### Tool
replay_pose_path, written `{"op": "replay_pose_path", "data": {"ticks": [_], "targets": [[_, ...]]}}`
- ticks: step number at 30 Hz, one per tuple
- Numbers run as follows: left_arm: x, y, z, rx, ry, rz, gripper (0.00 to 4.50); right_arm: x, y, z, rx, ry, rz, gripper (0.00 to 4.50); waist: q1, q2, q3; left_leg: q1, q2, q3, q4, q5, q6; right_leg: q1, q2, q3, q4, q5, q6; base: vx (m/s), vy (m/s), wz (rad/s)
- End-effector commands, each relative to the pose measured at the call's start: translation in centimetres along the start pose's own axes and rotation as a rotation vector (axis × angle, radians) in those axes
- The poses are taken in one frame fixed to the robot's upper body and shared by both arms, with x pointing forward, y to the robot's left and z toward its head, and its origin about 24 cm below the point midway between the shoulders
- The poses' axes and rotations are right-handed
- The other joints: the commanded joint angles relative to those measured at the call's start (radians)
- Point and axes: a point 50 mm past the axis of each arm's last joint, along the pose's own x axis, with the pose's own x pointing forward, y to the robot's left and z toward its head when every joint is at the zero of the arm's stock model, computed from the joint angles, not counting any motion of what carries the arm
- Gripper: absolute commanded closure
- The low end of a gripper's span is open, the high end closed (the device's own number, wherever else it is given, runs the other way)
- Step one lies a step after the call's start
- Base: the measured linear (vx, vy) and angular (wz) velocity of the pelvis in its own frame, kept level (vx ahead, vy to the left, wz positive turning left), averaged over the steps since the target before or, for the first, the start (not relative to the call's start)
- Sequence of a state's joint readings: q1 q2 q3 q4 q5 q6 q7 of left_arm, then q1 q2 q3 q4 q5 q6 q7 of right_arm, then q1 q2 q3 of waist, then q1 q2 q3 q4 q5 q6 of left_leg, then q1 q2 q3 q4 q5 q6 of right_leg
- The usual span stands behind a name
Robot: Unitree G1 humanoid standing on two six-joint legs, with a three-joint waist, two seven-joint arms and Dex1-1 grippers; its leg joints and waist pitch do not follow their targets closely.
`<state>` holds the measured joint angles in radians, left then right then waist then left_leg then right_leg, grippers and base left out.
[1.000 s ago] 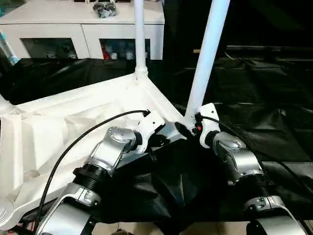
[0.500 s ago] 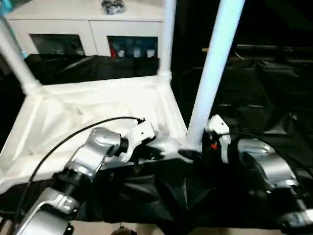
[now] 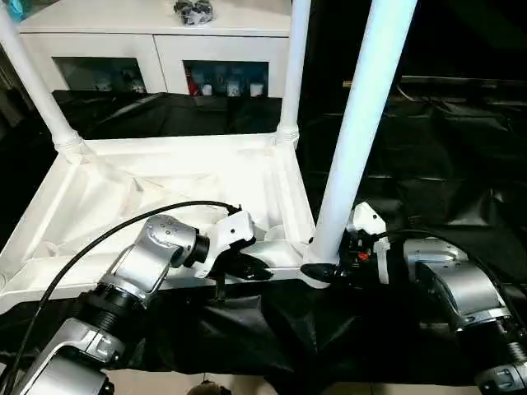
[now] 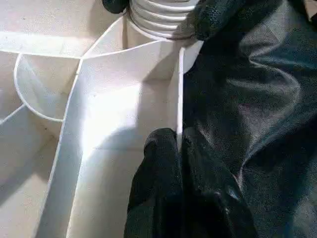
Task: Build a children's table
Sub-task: Rotate leg to tighten
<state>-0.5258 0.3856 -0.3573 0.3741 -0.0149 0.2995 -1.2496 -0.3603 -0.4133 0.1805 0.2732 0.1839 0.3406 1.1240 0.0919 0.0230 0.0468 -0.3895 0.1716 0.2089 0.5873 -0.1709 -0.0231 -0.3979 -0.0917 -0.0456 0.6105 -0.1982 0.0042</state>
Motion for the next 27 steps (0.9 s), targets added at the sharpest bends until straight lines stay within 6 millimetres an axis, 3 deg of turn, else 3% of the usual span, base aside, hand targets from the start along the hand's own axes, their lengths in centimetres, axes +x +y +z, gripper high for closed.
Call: {"op": "replay_pose_path", "data": {"ticks": [1,6,12,14,17,20,21,25,27], "targets": [[1.3,0.3,2.3,0.030,-0.085,0.048,4.50,2.7,0.8,-0.8,0.046,0.007,-0.012,1.60,-0.007,-0.008,-0.053,0.027,0.062,-0.033,-0.077,-0.280,0.004,0.029,-0.063,0.041,-0.083,-0.250,-0.227,0.000,0.000,0.00],[2.3,1.3,3.0,-0.023,-0.091,0.174,4.50,3.8,-1.0,-1.4,0.144,0.003,-0.282,1.63,-0.023,-0.009,-0.049,0.034,0.059,-0.042,-0.082,-0.362,-0.042,0.024,-0.066,0.039,-0.097,-0.415,-0.178,0.000,0.000,0.00],[4.2,2.2,4.5,-0.106,-0.122,0.319,4.50,5.7,-2.3,-1.9,0.306,-0.005,-0.577,1.64,-0.039,-0.008,-0.049,0.034,0.055,-0.045,-0.084,-0.384,-0.052,0.019,-0.063,0.038,-0.106,-0.433,-0.159,0.000,0.000,0.00],[5.0,2.0,5.0,-0.099,-0.127,0.321,4.50,6.7,-2.0,-1.6,0.290,-0.024,-0.567,1.64,-0.039,-0.008,-0.051,0.032,0.055,-0.044,-0.084,-0.376,-0.043,0.021,-0.062,0.038,-0.105,-0.400,-0.158,0.000,0.000,0.00],[5.3,1.8,5.1,-0.092,-0.127,0.306,4.50,7.1,-1.8,-1.3,0.291,-0.054,-0.536,0.95,-0.037,-0.007,-0.052,0.031,0.055,-0.041,-0.083,-0.366,-0.030,0.022,-0.062,0.040,-0.104,-0.370,-0.161,0.000,0.000,0.00],[5.1,1.7,5.0,-0.084,-0.128,0.289,4.50,7.0,-1.9,-0.8,0.265,-0.065,-0.517,0.81,-0.035,-0.003,-0.052,0.030,0.056,-0.041,-0.084,-0.356,-0.024,0.024,-0.061,0.040,-0.101,-0.341,-0.172,0.000,0.000,0.00],[5.0,1.6,4.9,-0.070,-0.130,0.276,4.50,6.8,-2.0,-0.6,0.244,-0.071,-0.512,0.53,-0.036,-0.003,-0.052,0.030,0.055,-0.040,-0.085,-0.359,-0.025,0.024,-0.060,0.039,-0.101,-0.338,-0.173,0.000,0.000,0.00],[4.5,1.3,4.6,-0.039,-0.126,0.220,4.50,5.8,-1.7,0.1,0.176,-0.093,-0.387,0.48,-0.034,-0.003,-0.053,0.029,0.058,-0.040,-0.085,-0.357,-0.016,0.028,-0.060,0.040,-0.099,-0.312,-0.175,0.000,0.000,0.00],[4.1,1.1,4.3,-0.019,-0.125,0.186,4.50,5.2,-1.5,0.4,0.115,-0.098,-0.333,0.48,-0.033,-0.005,-0.057,0.026,0.057,-0.037,-0.081,-0.311,-0.004,0.032,-0.060,0.040,-0.091,-0.241,-0.194,0.000,0.000,0.00]]}}
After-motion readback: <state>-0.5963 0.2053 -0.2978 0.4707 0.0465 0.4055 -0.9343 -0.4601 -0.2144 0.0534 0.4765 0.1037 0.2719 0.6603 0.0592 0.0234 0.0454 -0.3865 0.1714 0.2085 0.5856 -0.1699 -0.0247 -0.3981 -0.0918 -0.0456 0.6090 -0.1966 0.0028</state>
